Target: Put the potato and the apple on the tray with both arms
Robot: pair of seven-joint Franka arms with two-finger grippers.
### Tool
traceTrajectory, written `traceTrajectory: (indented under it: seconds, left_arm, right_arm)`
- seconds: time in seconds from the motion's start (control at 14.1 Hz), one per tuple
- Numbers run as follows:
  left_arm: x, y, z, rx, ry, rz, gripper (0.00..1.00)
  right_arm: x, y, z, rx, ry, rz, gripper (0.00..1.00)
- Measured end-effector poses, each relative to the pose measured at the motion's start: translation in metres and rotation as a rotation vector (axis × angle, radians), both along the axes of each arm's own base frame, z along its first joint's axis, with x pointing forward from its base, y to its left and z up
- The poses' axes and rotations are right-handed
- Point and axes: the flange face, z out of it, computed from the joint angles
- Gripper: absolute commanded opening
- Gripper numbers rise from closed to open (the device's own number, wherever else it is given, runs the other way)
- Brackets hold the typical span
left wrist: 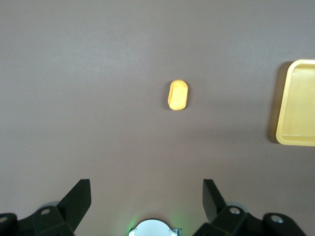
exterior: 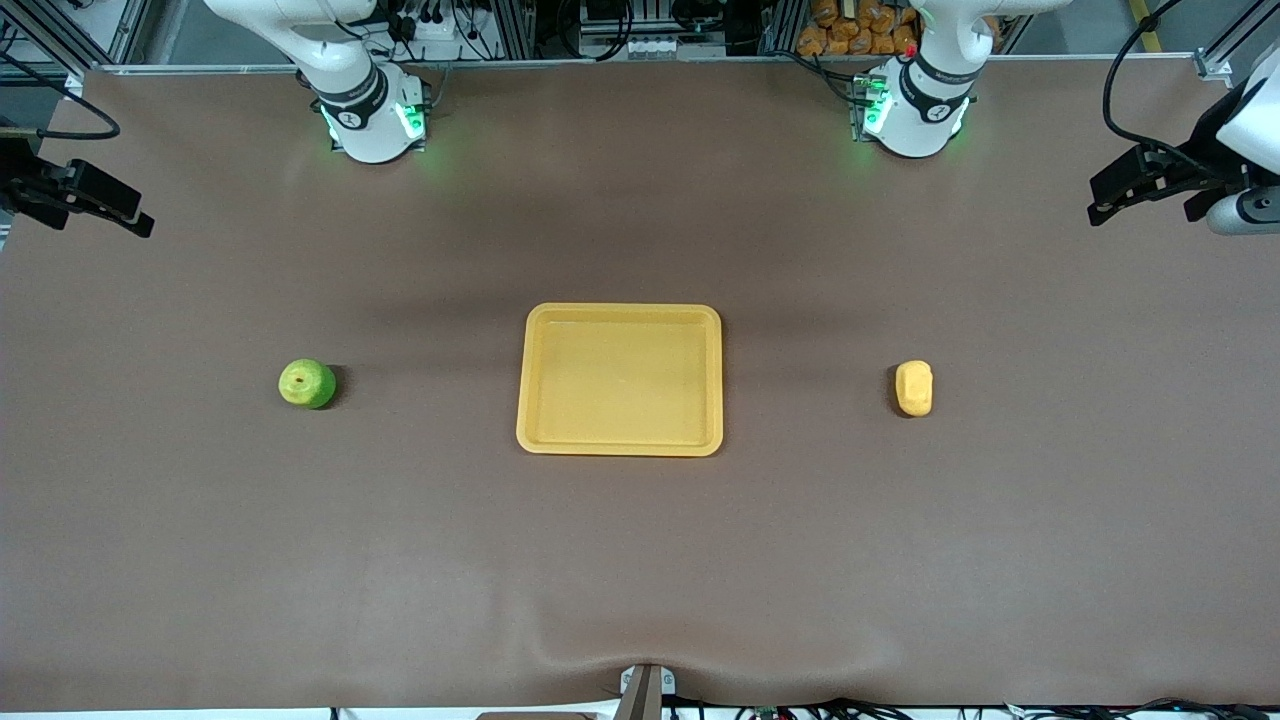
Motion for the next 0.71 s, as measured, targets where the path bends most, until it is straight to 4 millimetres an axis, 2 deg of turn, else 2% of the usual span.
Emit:
traceTrajectory:
  seconds: [0.71]
  left_arm:
    - [0.002,0.0,-0.012,0.002,0.045,-0.007,1.0]
  right_arm:
    - [0.001,0.001,-0.001,0.0,0.003,0.001,1.0]
